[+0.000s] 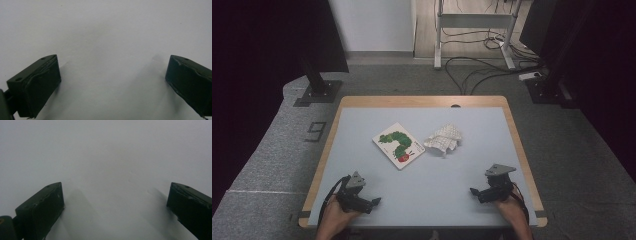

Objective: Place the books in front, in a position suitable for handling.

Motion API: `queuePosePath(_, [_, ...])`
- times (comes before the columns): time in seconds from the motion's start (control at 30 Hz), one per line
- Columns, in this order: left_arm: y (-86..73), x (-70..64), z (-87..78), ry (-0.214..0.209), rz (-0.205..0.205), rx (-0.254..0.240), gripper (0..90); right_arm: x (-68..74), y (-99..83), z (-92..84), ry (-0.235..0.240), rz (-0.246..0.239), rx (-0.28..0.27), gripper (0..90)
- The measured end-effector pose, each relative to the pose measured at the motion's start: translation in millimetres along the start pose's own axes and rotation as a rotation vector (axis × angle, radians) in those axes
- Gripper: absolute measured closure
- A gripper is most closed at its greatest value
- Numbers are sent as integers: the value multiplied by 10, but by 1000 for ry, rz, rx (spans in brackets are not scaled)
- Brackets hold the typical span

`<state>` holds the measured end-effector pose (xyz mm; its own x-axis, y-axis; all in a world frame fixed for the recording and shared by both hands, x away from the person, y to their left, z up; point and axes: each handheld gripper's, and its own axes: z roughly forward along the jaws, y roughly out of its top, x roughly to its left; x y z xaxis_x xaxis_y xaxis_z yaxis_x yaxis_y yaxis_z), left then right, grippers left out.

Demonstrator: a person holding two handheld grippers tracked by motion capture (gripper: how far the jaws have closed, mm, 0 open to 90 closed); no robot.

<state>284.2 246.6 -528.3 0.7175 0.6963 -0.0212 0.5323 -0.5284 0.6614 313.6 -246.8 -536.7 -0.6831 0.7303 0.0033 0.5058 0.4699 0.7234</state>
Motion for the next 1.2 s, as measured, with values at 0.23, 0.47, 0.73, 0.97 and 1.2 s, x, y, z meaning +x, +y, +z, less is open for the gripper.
queuePosePath(0.23, [-3,-21,0,17,-8,-2,0,2,-1,-3,-1,0,0,6])
queuePosePath(0.47, [-4,-27,2,22,-7,-2,0,1,0,-3,-2,-1,0,7])
queuePosePath(0.73, [-4,-25,2,20,-9,-2,0,2,4,-4,0,1,2,7])
queuePosePath(0.97, [-4,-24,2,20,-10,-2,0,-7,7,-10,9,2,-1,16])
queuePosePath(1.2, [-3,-23,2,20,-9,-2,0,-49,48,-62,11,15,-28,18])
